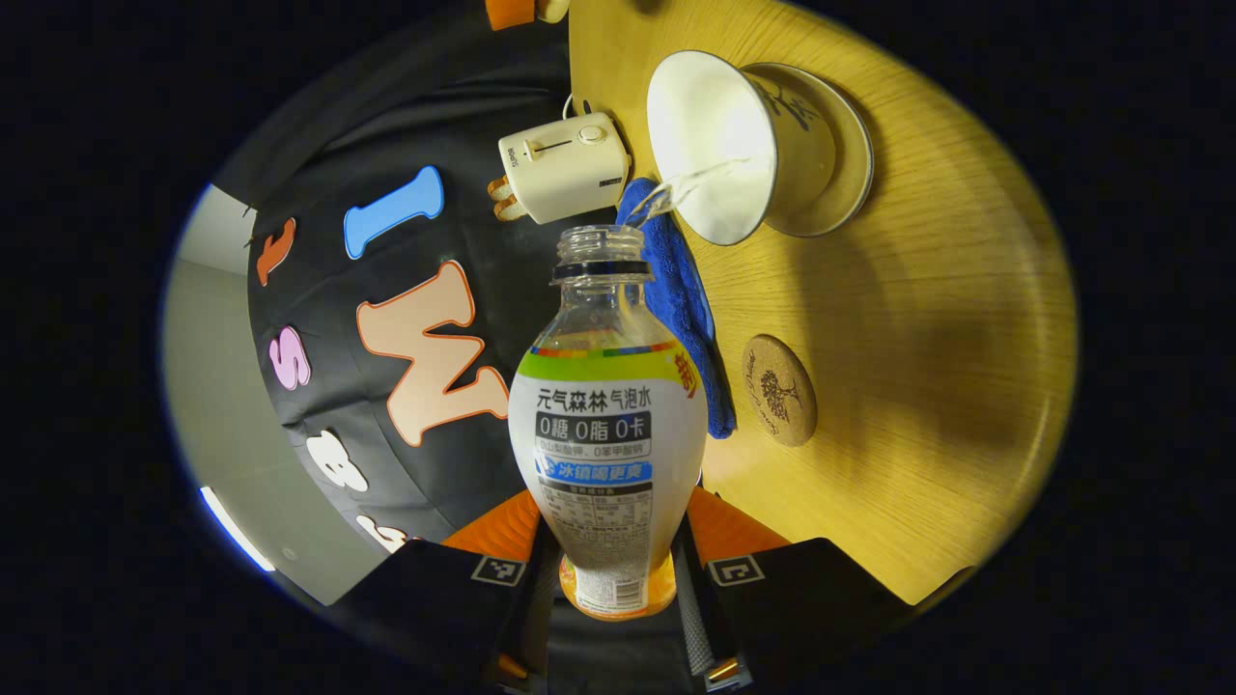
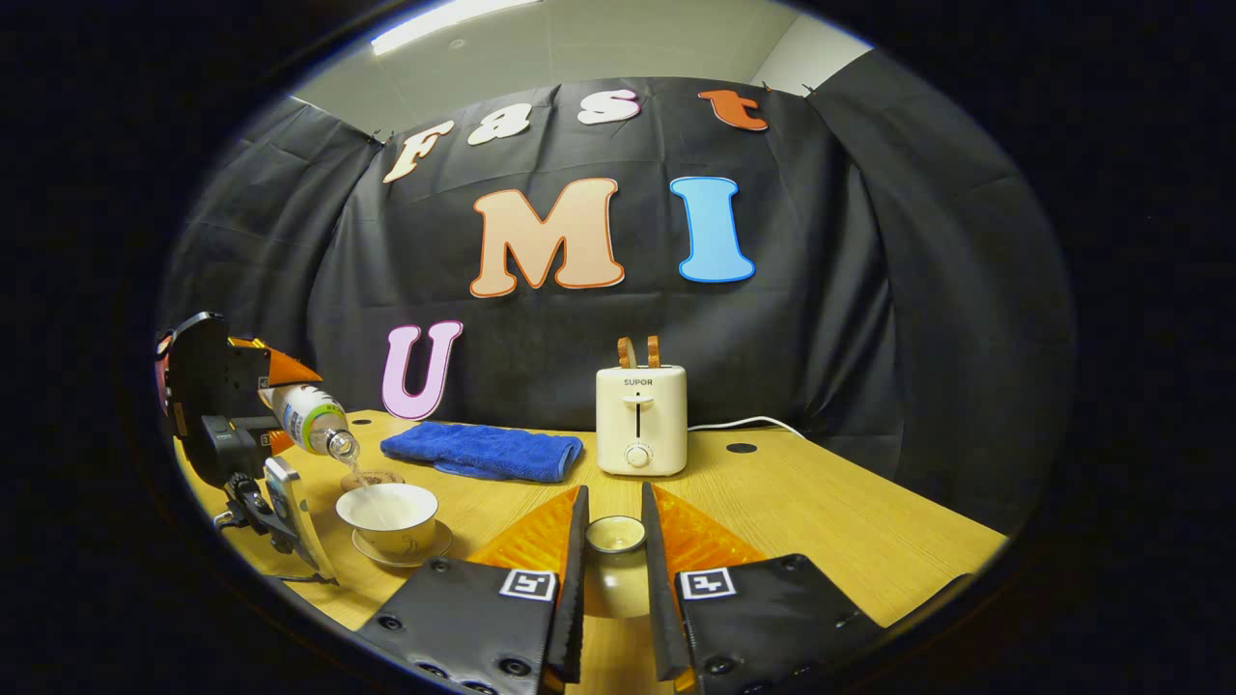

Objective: Open the teacup lid with one hand, grasp the water bottle and pour water into the teacup with the other hand; after pouring, place the water bottle on the coaster and then close the teacup lid.

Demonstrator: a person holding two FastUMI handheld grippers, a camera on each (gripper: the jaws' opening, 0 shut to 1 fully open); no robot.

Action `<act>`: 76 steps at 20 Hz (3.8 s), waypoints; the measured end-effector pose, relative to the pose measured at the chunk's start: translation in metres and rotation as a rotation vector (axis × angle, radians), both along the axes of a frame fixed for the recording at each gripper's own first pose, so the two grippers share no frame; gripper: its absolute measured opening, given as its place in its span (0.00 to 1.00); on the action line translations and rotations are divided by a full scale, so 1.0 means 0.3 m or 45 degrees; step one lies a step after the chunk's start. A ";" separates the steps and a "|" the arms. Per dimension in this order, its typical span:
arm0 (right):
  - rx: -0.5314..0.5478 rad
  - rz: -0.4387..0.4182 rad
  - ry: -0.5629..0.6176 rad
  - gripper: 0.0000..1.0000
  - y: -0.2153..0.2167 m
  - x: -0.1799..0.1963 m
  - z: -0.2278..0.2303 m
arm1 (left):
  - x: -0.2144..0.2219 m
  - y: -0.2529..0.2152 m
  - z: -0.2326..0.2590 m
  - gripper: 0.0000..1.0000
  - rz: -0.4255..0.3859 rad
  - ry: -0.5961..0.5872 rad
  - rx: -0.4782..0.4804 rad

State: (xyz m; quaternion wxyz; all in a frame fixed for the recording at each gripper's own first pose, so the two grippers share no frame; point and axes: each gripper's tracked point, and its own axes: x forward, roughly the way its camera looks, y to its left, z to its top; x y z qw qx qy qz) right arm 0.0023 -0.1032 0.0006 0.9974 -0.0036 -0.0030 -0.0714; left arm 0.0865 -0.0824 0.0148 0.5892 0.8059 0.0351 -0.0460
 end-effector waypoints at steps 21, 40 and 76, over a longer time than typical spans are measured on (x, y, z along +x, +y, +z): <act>0.000 -0.005 0.002 0.32 -0.008 -0.002 0.005 | 0.017 -0.059 0.175 0.53 -0.052 -0.086 0.322; -0.003 0.008 0.001 0.32 -0.002 0.004 0.001 | 0.004 -0.071 0.173 0.53 -0.076 -0.079 0.401; -0.004 -0.013 0.000 0.32 -0.011 0.013 0.002 | 0.237 -0.083 -0.104 0.52 0.034 0.377 -2.425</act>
